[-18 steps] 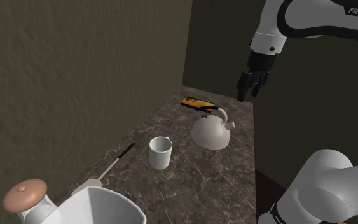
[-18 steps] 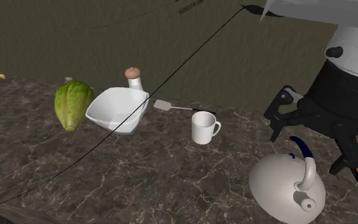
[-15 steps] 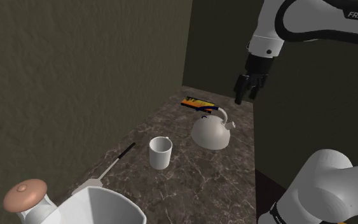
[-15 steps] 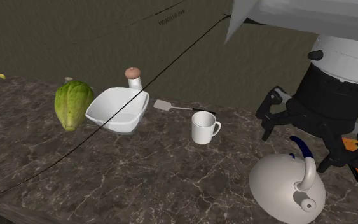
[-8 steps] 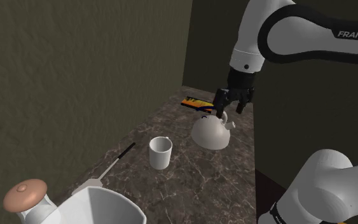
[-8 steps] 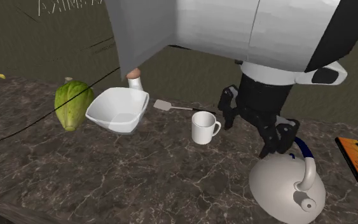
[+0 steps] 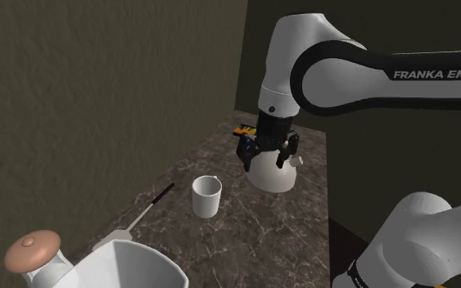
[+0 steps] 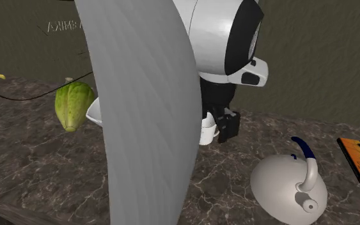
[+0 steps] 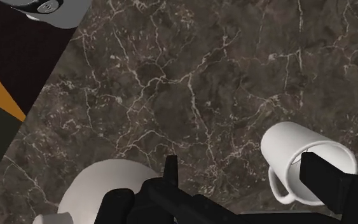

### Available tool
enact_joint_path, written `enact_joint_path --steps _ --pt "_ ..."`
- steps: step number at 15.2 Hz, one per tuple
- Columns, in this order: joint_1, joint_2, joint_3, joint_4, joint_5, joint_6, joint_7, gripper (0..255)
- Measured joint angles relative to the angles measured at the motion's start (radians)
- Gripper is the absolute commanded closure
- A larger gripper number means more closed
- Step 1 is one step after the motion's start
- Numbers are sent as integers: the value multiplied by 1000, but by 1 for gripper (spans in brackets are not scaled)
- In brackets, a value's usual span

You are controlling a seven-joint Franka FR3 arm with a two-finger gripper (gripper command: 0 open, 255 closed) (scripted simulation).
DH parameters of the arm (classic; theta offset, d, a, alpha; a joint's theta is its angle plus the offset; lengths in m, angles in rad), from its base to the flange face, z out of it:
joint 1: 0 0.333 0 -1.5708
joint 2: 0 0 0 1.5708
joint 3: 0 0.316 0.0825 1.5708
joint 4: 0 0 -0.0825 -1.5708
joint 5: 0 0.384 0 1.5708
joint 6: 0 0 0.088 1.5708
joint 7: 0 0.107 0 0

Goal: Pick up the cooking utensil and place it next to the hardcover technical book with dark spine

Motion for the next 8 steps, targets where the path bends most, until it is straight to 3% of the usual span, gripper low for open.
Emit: enact_joint_path --steps 8 --pt "-71 251 221 117 -12 156 351 0"
